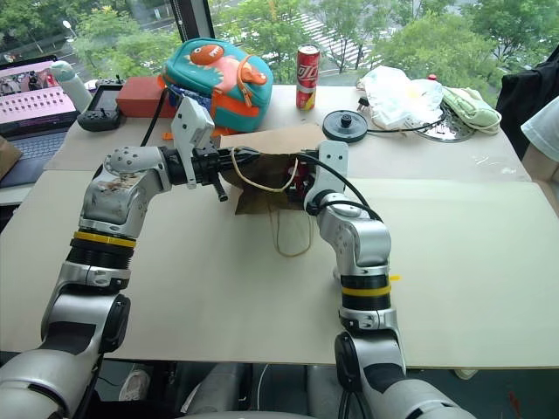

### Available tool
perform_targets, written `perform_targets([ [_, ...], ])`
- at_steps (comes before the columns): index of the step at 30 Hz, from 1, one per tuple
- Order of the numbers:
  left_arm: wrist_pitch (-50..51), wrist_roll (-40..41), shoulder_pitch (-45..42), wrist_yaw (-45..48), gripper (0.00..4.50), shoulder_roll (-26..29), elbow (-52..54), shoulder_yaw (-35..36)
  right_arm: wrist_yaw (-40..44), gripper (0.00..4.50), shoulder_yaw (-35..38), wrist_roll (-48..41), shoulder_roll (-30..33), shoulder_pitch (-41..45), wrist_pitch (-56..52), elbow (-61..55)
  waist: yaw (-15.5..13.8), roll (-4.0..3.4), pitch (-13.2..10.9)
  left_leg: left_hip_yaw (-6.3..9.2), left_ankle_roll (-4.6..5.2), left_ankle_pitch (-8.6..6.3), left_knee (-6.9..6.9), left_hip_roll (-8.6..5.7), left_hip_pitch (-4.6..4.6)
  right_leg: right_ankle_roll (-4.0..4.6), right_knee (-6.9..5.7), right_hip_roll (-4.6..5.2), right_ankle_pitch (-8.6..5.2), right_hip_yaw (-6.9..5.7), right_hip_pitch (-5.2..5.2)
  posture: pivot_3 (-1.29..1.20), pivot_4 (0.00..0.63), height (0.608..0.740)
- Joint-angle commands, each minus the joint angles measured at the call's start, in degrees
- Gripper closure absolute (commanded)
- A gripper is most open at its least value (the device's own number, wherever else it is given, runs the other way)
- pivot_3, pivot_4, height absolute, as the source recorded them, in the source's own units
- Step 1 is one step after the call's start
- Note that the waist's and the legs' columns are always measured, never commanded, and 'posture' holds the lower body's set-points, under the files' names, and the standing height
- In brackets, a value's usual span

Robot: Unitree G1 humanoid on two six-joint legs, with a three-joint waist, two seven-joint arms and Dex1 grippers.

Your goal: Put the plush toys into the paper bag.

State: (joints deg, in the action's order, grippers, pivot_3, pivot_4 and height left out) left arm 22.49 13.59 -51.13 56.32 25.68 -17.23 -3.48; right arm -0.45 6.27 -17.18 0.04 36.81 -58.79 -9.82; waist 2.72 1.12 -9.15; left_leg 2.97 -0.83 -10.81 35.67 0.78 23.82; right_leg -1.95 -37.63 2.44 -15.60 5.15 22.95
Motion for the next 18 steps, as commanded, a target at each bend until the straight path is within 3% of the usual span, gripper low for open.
perform_targets([
  [1,-0.7,0.4,-1.3,-0.4,4.5,0.6,1.0,0.9,2.2,0.1,0.8,-3.7,2.3,-1.9,-6.5,-11.2,-0.1,0.0,0.0,-0.02,0.0,0.0,0.02,0.0,0.02,0.0,0.0,0.0,0.0,0.01,0.02,0.0,0.15,0.739],
  [6,-0.7,0.5,-1.3,-0.6,4.5,0.5,0.8,0.9,9.7,0.1,2.0,-10.7,12.8,-8.4,-16.9,-26.6,-0.2,-0.01,0.0,0.0,0.0,0.0,0.05,-0.01,0.03,-0.01,0.05,0.01,-0.01,-0.02,-0.02,0.0,0.15,0.739],
  [10,-0.9,0.5,-1.3,-0.5,4.5,0.3,0.6,0.7,21.2,0.1,6.4,-18.7,27.5,-15.2,-22.1,-35.7,-0.3,0.0,0.0,-0.03,0.0,0.0,0.08,-0.02,0.05,-0.02,0.16,0.01,-0.01,0.01,-0.02,0.0,0.15,0.739],
  [18,-1.0,0.5,-1.2,-0.6,4.5,0.2,0.4,0.8,29.4,0.1,6.8,-22.1,43.7,-28.3,-21.3,-39.4,-0.1,0.0,0.0,-0.05,0.01,-0.01,0.14,0.01,-0.18,-0.08,0.61,-0.03,-0.05,-0.01,-0.42,0.0,0.15,0.739],
])
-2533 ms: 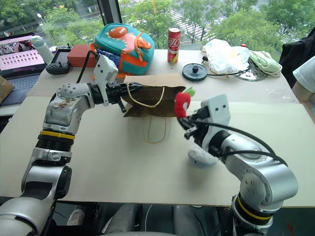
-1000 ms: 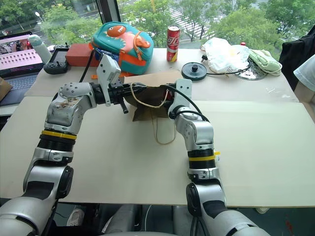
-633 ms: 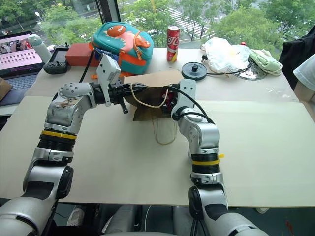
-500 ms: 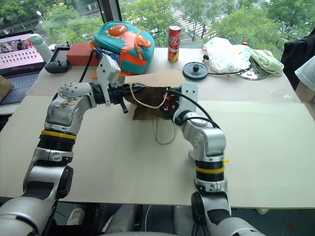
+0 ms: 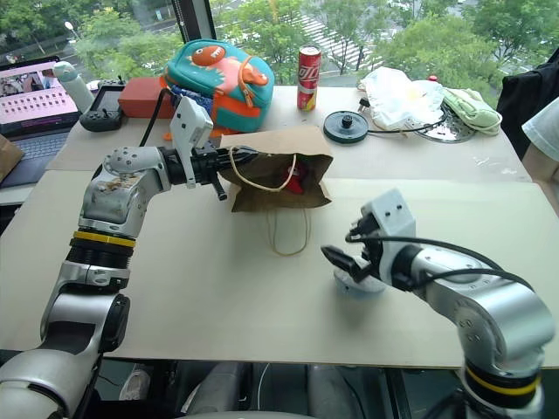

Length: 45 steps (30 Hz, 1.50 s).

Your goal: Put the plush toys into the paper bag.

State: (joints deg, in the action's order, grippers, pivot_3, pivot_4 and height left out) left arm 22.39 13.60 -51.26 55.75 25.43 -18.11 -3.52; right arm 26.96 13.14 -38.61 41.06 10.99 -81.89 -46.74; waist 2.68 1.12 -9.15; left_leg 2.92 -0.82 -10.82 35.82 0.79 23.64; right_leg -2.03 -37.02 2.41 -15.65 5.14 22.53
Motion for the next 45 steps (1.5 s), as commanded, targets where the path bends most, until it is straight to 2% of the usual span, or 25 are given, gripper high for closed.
perform_targets([
  [1,-0.9,0.5,-1.1,0.0,4.5,0.4,1.2,0.8,2.3,0.1,-0.8,-0.3,3.9,-3.5,2.4,-2.6,-0.1,0.0,0.0,0.0,0.0,0.0,0.01,0.0,-0.03,-0.08,0.0,0.0,-0.05,0.0,-0.04,0.0,0.15,0.739],
  [5,-0.8,0.5,-1.1,-0.1,4.5,0.5,1.4,0.8,-1.3,0.1,-6.6,5.6,7.4,-6.5,6.0,0.8,-0.2,0.0,0.0,-0.01,0.0,0.0,0.07,-0.02,-0.09,-0.28,0.03,0.01,-0.16,0.03,-0.15,0.0,0.15,0.739],
  [12,-0.9,0.4,-1.3,-0.1,4.5,0.6,1.2,0.8,-3.9,0.1,-9.3,9.7,5.5,-5.6,10.7,4.3,-0.3,0.0,0.0,-0.01,0.0,0.0,0.06,-0.03,-0.13,-0.37,0.04,0.02,-0.22,0.04,-0.19,0.0,0.15,0.739],
  [17,-0.8,0.4,-1.4,-0.1,4.5,0.6,1.2,0.8,-4.3,1.42,-9.9,10.9,4.4,-4.7,11.5,4.6,-0.3,0.0,0.0,0.0,0.0,0.0,0.06,-0.03,-0.13,-0.32,0.04,0.02,-0.19,0.05,-0.19,0.0,0.15,0.739],
  [18,-0.8,0.4,-1.4,-0.1,4.5,0.6,1.2,0.8,-4.2,1.97,-9.8,10.9,4.3,-4.6,11.6,4.5,-0.3,0.0,0.0,0.0,0.0,0.0,0.06,-0.03,-0.13,-0.32,0.03,0.02,-0.19,0.04,-0.19,0.0,0.15,0.739],
  [20,-0.9,0.4,-1.4,-0.1,4.5,0.6,1.1,0.8,-4.1,2.55,-9.2,10.8,4.1,-4.4,11.6,4.3,-0.3,0.0,0.0,0.0,0.0,0.0,0.06,-0.03,-0.13,-0.32,0.03,0.02,-0.19,0.05,-0.19,0.0,0.15,0.739],
  [23,-0.9,0.4,-1.4,-0.2,4.5,0.6,1.2,0.9,-3.1,3.53,-6.7,9.1,3.0,-3.5,11.6,3.5,-0.3,0.0,0.0,0.0,0.0,0.0,0.07,-0.03,-0.13,-0.29,0.03,0.02,-0.17,0.05,-0.2,0.0,0.15,0.739],
  [25,-0.9,0.5,-1.3,-0.2,4.5,0.5,1.2,0.9,-1.5,4.06,-3.3,4.8,-0.5,-1.7,11.9,1.9,-0.3,0.0,0.0,0.0,0.0,0.0,0.06,-0.03,-0.14,-0.27,0.02,0.01,-0.16,0.05,-0.19,0.0,0.15,0.739],
  [27,-0.8,0.5,-1.3,-0.2,4.5,0.5,1.2,0.9,-1.0,4.06,0.0,-0.8,-5.1,1.4,10.8,0.6,-0.1,0.0,0.0,0.02,0.0,0.0,0.07,-0.01,-0.13,-0.22,0.02,0.0,-0.13,0.04,-0.19,0.0,0.15,0.739],
  [29,-0.7,0.6,-1.3,-0.1,4.5,0.5,1.4,0.9,-4.3,4.06,0.5,-4.8,-12.4,6.9,8.4,1.3,0.1,0.01,0.0,0.0,0.0,0.0,0.06,0.0,-0.17,-0.18,0.0,-0.02,-0.11,0.06,-0.19,0.0,0.15,0.739],
  [32,-0.6,0.7,-1.5,0.0,4.5,0.6,1.1,1.1,-12.7,4.06,-2.4,-2.9,-23.7,13.9,5.6,6.1,0.1,0.0,0.0,0.05,0.0,0.0,0.03,0.04,-0.28,-0.05,-0.09,-0.07,-0.03,0.04,-0.22,0.0,0.15,0.739],
  [35,-0.3,0.9,-1.7,0.2,4.5,0.6,1.3,1.1,-19.6,4.06,-7.0,2.7,-30.9,19.0,7.6,13.0,-0.2,-0.01,0.0,0.07,-0.01,0.0,0.02,0.03,-0.26,0.01,-0.1,-0.07,0.0,0.02,-0.18,0.0,0.15,0.739],
  [40,0.3,1.2,-2.0,0.2,4.5,0.5,1.9,1.2,-23.7,4.06,-9.5,8.6,-37.5,23.6,15.0,24.2,-0.4,-0.02,0.0,0.08,-0.01,0.0,0.02,-0.06,-0.06,0.05,-0.12,0.06,0.03,-0.01,-0.11,0.0,0.15,0.739],
  [45,0.2,1.0,-2.5,0.4,4.5,0.8,1.2,1.3,-23.1,4.06,-11.2,10.9,-38.7,23.2,18.9,27.7,-0.2,-0.02,0.0,0.1,-0.01,0.0,-0.06,-0.05,0.02,0.07,-0.19,0.06,0.04,-0.05,0.0,0.0,0.15,0.739],
])
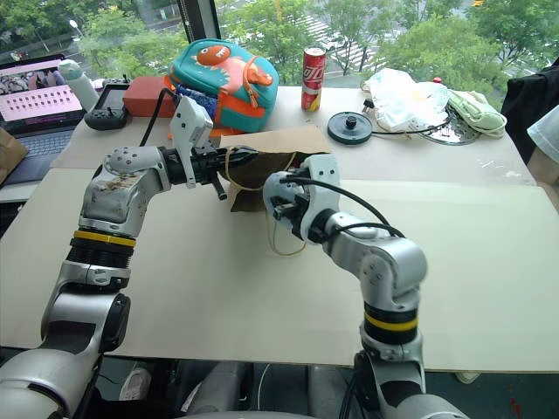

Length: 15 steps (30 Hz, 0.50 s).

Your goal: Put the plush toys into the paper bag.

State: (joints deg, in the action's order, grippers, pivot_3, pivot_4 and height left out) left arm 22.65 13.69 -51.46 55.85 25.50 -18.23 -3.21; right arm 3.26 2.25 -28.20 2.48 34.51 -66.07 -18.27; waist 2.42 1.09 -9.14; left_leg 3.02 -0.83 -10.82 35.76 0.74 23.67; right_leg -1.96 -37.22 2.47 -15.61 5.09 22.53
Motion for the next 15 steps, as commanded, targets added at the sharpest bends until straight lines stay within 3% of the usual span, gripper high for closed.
perform_targets([
  [1,-0.2,0.9,-2.4,0.3,4.5,0.8,1.1,1.1,1.0,4.06,-0.3,0.6,0.2,-1.1,3.4,-0.9,0.0,0.0,0.0,0.01,0.0,0.0,0.0,0.01,0.01,0.0,0.0,0.0,0.0,-0.02,0.01,0.0,0.15,0.739],
  [11,0.9,1.3,-2.2,0.5,4.5,1.5,1.5,1.4,6.6,4.06,0.6,-3.6,3.6,-9.7,2.5,-8.1,0.2,-0.01,0.0,0.04,0.0,0.0,0.02,0.03,0.01,-0.01,0.04,-0.02,-0.01,-0.05,0.02,0.0,0.15,0.739],
  [15,1.4,1.4,-2.2,0.5,4.5,1.6,1.7,1.3,5.8,4.06,-0.3,-2.7,3.2,-7.8,3.1,-6.7,0.4,-0.01,0.0,0.01,0.0,0.0,0.04,0.03,-0.01,-0.01,0.08,-0.03,-0.01,-0.03,0.04,0.0,0.15,0.739],
])
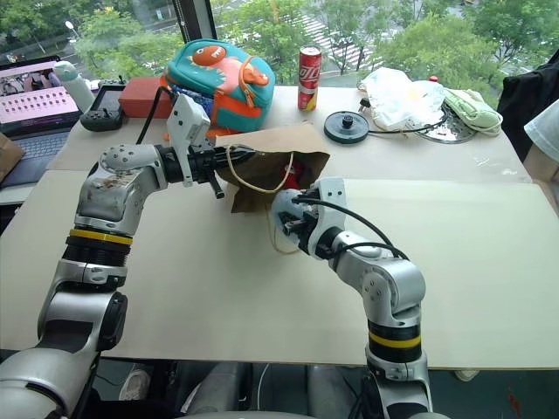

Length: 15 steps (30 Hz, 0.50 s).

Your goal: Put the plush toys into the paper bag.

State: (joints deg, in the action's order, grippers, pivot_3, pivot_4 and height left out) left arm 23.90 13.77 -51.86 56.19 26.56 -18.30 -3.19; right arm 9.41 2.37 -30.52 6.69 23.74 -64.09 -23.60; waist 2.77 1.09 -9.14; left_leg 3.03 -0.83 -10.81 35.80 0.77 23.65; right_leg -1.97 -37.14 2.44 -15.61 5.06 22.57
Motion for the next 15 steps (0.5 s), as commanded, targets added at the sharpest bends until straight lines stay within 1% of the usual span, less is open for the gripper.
perform_targets([
  [1,0.2,1.4,-1.8,0.2,4.5,0.5,1.9,1.3,-0.8,4.06,-0.5,-0.1,-1.5,3.9,1.3,-0.7,0.1,0.0,0.0,-0.01,0.0,0.0,0.01,0.0,-0.03,0.0,-0.01,0.0,0.0,0.01,0.01,0.0,0.15,0.739],
  [6,1.1,1.9,-1.4,0.1,4.5,-0.2,3.0,1.0,-4.3,4.06,-1.8,4.3,-5.0,9.2,4.9,8.5,0.2,0.0,0.0,-0.01,-0.01,0.01,-0.01,0.06,-0.18,0.0,-0.06,-0.06,0.0,0.01,-0.03,0.0,0.15,0.739],
  [12,2.4,2.7,-1.1,0.0,4.5,-0.9,4.5,0.5,-6.4,4.06,-0.9,7.7,-10.1,16.8,11.6,21.3,0.1,-0.01,0.0,-0.01,-0.01,0.01,-0.03,0.02,-0.04,0.02,-0.1,-0.01,0.01,0.02,0.03,0.0,0.15,0.739],
  [15,2.6,3.0,-0.9,0.5,4.5,-1.2,5.1,0.0,-7.7,4.06,-0.3,9.5,-12.3,21.4,15.9,29.2,0.1,-0.01,0.0,-0.01,-0.01,0.01,-0.04,0.01,-0.03,0.03,-0.35,0.0,0.02,0.01,0.07,0.0,0.15,0.739],
])
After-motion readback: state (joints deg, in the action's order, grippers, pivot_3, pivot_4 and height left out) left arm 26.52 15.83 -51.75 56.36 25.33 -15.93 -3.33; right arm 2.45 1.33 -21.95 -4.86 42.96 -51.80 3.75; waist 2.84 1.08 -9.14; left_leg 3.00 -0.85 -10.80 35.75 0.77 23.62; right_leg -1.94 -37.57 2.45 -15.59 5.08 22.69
